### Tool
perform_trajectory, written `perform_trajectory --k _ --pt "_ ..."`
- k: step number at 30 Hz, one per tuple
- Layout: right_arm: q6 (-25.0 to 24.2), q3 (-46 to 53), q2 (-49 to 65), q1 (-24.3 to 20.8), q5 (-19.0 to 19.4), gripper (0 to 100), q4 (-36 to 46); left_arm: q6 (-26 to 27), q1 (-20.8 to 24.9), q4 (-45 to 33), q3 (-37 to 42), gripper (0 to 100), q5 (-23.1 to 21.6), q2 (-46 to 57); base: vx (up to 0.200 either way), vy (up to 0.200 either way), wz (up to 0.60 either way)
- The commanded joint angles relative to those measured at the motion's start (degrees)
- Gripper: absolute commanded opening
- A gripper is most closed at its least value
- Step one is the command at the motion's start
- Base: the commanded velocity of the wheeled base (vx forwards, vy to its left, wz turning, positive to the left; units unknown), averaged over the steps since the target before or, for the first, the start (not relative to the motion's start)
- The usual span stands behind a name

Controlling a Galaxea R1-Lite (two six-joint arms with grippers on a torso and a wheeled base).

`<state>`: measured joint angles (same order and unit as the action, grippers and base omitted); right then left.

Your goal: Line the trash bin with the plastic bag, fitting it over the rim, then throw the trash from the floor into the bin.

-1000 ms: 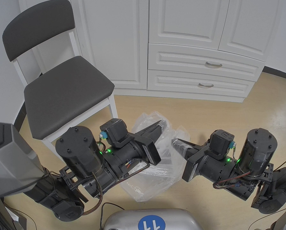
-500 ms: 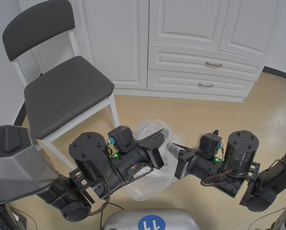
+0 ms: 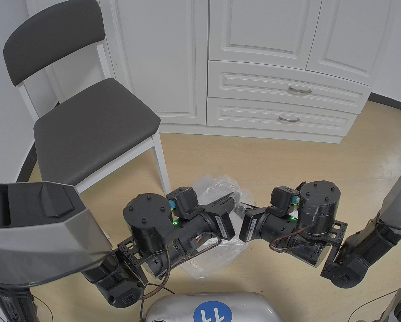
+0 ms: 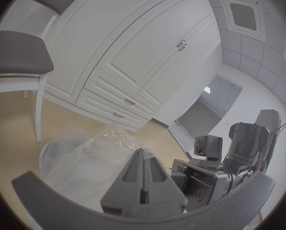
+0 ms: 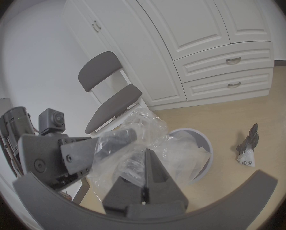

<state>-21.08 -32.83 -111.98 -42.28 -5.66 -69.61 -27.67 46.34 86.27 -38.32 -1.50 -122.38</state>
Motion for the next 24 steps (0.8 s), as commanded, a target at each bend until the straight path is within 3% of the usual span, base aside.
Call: perform_trajectory --k 1,24 --pt "-1.25 -1.80 -3.59 1.23 0.03 0 -0.44 -0.80 -0.55 -0.05 -1.50 0 0.09 -3.92 0.000 0.000 0.00" --pt "-5.03 -4.96 -10.19 3.25 1.44 0 -0.09 -3.62 -2.04 -3.39 -3.96 0 0.09 -6.11 0.000 0.000 0.00"
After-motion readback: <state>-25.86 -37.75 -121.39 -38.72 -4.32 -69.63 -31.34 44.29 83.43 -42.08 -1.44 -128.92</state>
